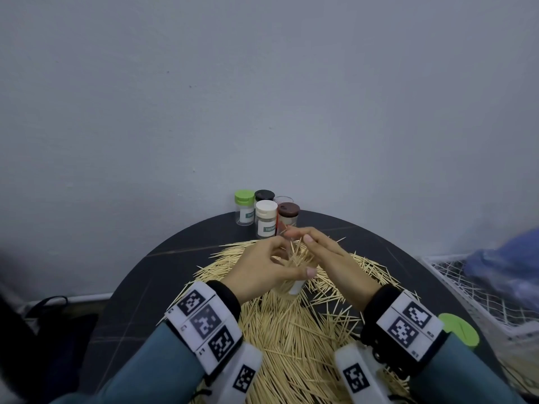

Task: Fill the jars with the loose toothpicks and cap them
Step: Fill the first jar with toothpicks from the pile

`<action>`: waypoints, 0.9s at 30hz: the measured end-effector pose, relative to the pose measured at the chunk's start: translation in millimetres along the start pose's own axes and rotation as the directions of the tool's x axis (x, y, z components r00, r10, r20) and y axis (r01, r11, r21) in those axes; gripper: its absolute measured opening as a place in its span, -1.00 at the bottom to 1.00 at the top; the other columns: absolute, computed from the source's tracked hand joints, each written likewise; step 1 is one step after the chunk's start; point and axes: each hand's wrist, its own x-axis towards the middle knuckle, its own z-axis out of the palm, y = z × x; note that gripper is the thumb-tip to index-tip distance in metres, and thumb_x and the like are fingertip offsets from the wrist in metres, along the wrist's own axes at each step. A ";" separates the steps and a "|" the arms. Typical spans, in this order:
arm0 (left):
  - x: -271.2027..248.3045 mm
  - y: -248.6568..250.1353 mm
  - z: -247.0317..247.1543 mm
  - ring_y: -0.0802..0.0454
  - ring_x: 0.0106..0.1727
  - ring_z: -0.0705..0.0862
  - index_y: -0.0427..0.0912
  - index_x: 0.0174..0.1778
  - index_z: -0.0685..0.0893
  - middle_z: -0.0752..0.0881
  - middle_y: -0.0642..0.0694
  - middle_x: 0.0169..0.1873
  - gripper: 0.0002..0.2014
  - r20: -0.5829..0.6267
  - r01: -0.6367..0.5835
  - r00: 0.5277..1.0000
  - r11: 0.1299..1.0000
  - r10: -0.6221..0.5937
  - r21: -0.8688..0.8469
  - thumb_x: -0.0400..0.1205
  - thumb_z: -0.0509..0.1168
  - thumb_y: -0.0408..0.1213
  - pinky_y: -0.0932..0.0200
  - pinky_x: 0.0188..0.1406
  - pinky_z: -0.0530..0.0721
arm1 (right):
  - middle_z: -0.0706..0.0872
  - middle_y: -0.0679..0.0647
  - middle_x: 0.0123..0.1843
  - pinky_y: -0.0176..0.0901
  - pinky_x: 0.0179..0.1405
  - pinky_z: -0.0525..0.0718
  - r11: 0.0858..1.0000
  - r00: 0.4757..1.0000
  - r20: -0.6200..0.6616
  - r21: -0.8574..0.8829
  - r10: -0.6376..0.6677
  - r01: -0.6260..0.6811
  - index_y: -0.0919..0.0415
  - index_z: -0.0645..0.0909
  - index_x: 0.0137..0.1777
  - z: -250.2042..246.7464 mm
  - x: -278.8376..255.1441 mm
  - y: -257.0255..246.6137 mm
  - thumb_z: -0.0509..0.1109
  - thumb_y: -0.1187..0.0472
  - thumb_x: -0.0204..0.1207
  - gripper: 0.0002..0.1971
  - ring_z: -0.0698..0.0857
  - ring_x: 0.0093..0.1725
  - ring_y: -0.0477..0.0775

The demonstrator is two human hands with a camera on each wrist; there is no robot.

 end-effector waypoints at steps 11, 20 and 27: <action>-1.9 0.3 -6.9 0.10 0.12 0.62 0.13 0.04 0.67 0.71 0.11 -0.01 -0.43 -0.224 0.019 0.974 0.975 0.032 0.221 0.13 0.67 0.02 0.05 0.11 0.63 | 0.65 0.22 0.04 -0.35 -0.37 0.63 0.989 0.995 -0.091 -0.145 -0.029 0.015 0.16 0.59 0.11 -3.6 3.2 1.4 0.41 0.18 0.51 -0.79 0.63 -0.25 -0.06; -4.2 2.3 -1.7 0.14 0.18 0.48 0.19 0.15 0.63 0.62 0.13 0.06 -0.38 -0.229 0.013 0.971 0.932 0.075 0.361 0.17 0.65 0.05 0.15 0.02 0.48 | 0.70 -0.02 -0.17 -0.32 -0.36 0.71 0.949 0.973 -0.209 -0.315 -0.101 0.031 0.07 0.63 -0.06 -0.5 1.1 3.5 0.47 0.23 0.47 -0.90 0.66 -0.32 -0.18; -0.2 -3.5 -4.3 0.09 0.20 0.57 0.13 0.16 0.67 0.69 0.13 0.04 -0.35 -0.271 0.042 0.962 0.958 0.038 0.282 0.13 0.65 0.06 -0.05 0.16 0.61 | 0.75 0.04 -0.21 -0.38 -0.31 0.70 0.961 0.980 -0.148 -0.261 -0.131 0.089 0.18 0.68 -0.10 -4.8 0.8 -1.4 0.49 0.27 0.45 -0.94 0.71 -0.33 -0.16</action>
